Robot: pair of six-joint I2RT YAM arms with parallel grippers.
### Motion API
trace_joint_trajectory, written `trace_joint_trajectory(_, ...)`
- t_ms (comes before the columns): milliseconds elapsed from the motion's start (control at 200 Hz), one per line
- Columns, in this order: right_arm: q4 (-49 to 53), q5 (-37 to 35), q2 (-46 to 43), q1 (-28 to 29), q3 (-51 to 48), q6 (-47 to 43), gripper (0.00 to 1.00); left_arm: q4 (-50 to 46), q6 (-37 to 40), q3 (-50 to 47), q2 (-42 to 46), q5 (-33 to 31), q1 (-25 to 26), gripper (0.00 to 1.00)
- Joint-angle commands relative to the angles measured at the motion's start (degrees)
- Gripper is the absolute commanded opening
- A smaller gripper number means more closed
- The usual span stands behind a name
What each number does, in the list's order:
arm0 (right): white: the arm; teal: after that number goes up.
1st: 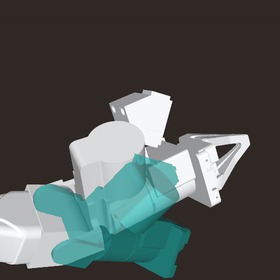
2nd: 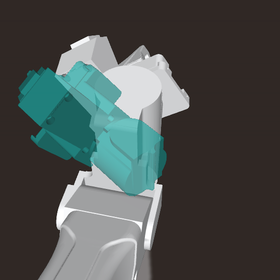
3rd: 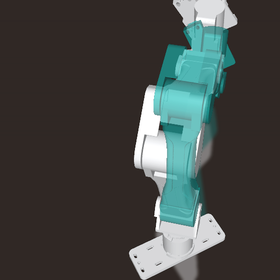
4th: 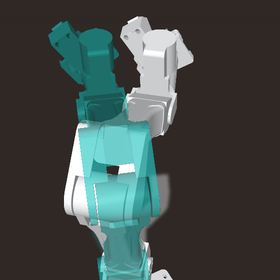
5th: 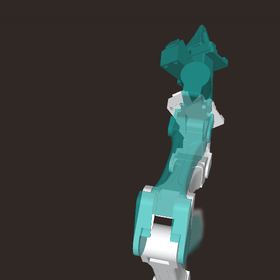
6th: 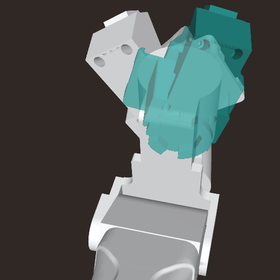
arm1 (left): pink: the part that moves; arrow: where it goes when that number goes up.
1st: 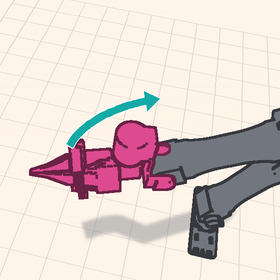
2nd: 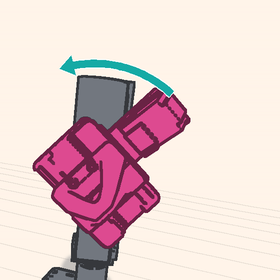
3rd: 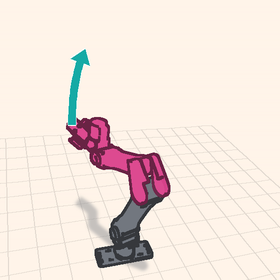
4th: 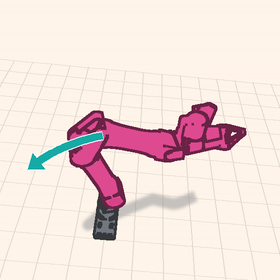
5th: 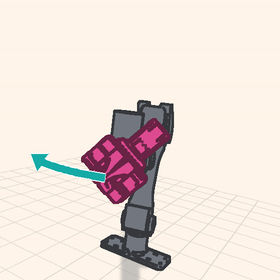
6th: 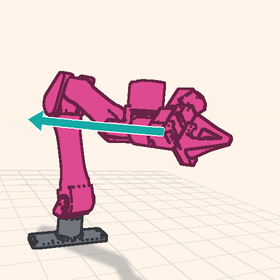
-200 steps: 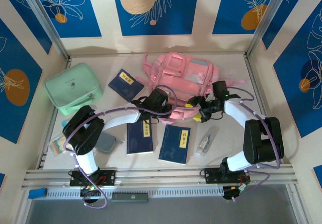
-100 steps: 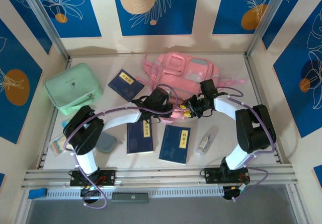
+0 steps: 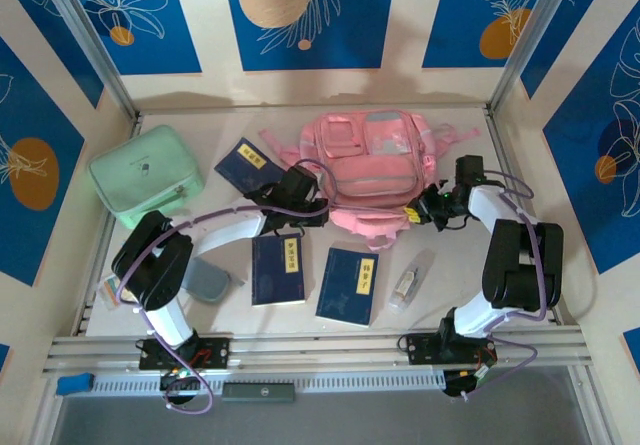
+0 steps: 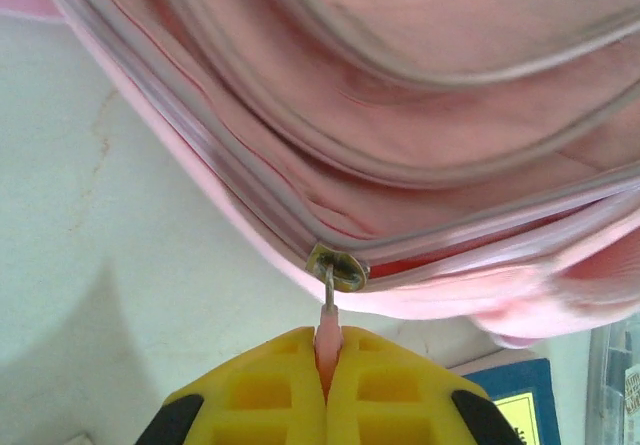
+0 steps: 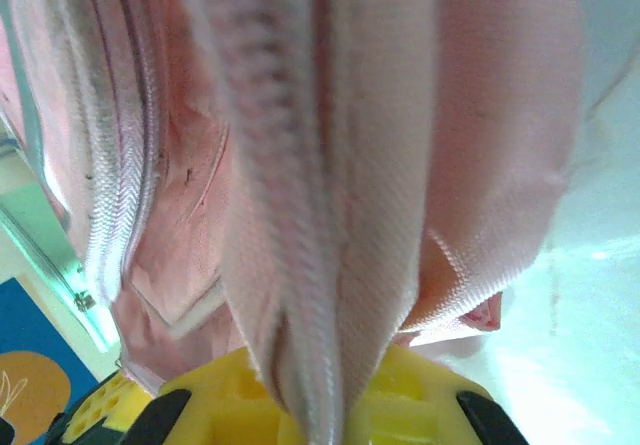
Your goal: Pack books, pencil case, and school supplies into a backpack
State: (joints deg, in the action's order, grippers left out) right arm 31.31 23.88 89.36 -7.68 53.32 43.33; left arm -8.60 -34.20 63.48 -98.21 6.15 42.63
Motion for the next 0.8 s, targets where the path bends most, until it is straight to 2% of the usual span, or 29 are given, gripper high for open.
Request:
trace_joint_trajectory(0,0.8,-3.58,-0.75,-0.58,4.33,-4.94,0.05,-0.25,0.25,-0.68,0.39,0.41,-0.64,0.0)
trace_joint_trajectory(55,1.33,-3.1,-1.14,0.46,4.51,-4.22,0.15,-0.41,0.84,0.71,0.09,0.82,-0.3,0.0)
trace_joint_trajectory(70,1.62,-2.92,-1.47,0.96,4.43,-3.89,0.22,-0.44,1.11,0.97,-0.03,0.99,-0.16,0.0)
trace_joint_trajectory(145,2.09,-0.97,-3.66,3.28,3.32,-1.44,0.42,-0.36,1.94,2.77,-0.52,1.1,1.19,0.0)
trace_joint_trajectory(260,2.29,-1.0,-8.29,8.31,0.54,4.18,0.64,-0.38,2.27,5.1,-1.65,0.92,3.1,0.0)
trace_joint_trajectory(390,0.76,-1.39,-10.99,13.66,-2.45,13.23,0.82,2.85,1.07,5.5,-2.4,1.38,4.33,0.0)
trace_joint_trajectory(475,-1.62,-0.45,-11.17,16.77,-3.65,20.2,0.86,3.33,0.71,6.25,-3.03,1.84,4.87,0.0)
trace_joint_trajectory(550,-1.47,-3.85,-11.34,19.45,-3.88,25.85,0.89,2.98,0.62,6.78,-3.31,1.74,5.18,0.0)
trace_joint_trajectory(655,-6.24,-6.47,-9.79,21.62,-5.48,33.39,0.9,3.57,0.75,6.54,-3.1,1.44,5.69,0.0)
trace_joint_trajectory(730,-9.41,-6.03,-7.66,22.41,-5.49,36.24,0.88,3.18,0.62,6.67,-3.21,1.23,5.8,0.0)
trace_joint_trajectory(795,-8.13,-8.25,-5.68,23.72,-3.29,35.77,0.87,3.04,0.62,6.72,-3.07,1.31,5.8,0.0)
